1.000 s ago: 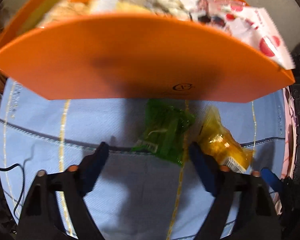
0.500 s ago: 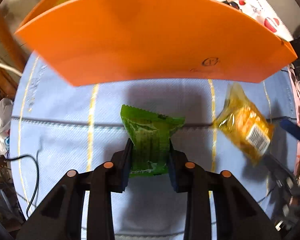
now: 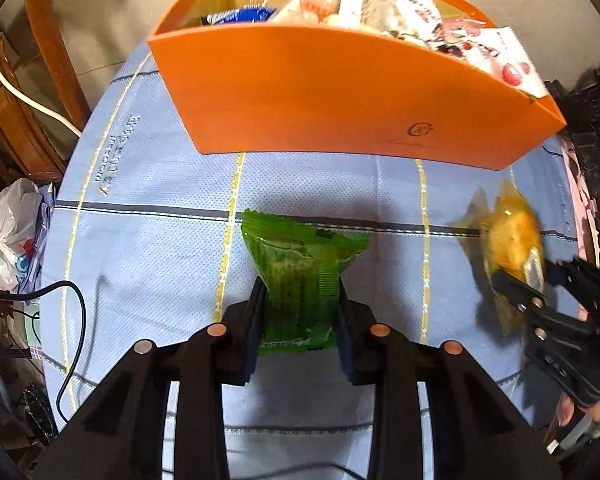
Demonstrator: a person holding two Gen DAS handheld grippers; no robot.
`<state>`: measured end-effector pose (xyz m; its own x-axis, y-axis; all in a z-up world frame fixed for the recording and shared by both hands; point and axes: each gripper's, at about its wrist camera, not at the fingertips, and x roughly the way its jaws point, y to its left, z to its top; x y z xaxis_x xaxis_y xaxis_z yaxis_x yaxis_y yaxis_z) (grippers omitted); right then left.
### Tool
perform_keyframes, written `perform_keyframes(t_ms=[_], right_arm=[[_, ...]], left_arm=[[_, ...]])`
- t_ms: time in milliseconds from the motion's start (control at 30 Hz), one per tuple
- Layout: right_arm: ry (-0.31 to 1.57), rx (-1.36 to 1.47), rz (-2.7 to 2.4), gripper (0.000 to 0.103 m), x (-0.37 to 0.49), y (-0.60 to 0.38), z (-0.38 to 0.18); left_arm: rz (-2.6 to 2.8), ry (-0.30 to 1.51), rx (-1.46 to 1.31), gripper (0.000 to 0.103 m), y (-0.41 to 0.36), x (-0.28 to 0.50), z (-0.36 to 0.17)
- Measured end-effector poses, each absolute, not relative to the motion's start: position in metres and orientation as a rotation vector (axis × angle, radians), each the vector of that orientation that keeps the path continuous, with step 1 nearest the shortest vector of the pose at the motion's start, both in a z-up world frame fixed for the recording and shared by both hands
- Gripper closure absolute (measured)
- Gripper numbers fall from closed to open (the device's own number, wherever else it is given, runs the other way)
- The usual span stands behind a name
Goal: Organize snacks
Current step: 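Carry the green pack and yellow bread bag into the orange box and open both tools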
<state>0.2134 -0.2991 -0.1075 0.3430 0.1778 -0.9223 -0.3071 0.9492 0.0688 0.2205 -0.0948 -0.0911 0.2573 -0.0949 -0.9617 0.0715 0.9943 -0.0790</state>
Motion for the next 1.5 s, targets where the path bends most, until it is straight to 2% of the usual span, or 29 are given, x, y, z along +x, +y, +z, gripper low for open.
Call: perform_keyframes(t_ms=[333,700,1100,1367,1433,1467,1500], right_arm=[[1.043,0.11,0.22,0.063,0.167,-0.353,-0.046],[0.9,0.095,0.244,0.063,0.181,-0.337,0.013],[0.801,0.058,0.221,0.063,0.228,-0.334,0.049],[0.803,0.1,0.215,0.063,0.288,-0.324,0.049],[0.82,0.117,0.202,0.061,0.307,-0.321,0.042],[0.83,0.13,0.197,0.052,0.315,-0.32,0.038],[0.843,0.141,0.187,0.03,0.323,-0.318,0.035]], left_arm=[[-0.135,1.207,-0.022,0.072,-0.083,0.206,-0.037],[-0.147,1.099,-0.02,0.072,-0.076,0.217,0.039],[-0.159,1.033,-0.023,0.072,-0.088,0.276,0.072],[-0.162,1.044,-0.067,0.072,-0.095,0.328,0.069],[-0.149,1.045,-0.092,0.065,-0.097,0.343,0.065],[-0.143,1.049,-0.101,0.034,-0.099,0.351,0.06],[-0.117,1.063,-0.09,0.004,-0.101,0.357,0.056]])
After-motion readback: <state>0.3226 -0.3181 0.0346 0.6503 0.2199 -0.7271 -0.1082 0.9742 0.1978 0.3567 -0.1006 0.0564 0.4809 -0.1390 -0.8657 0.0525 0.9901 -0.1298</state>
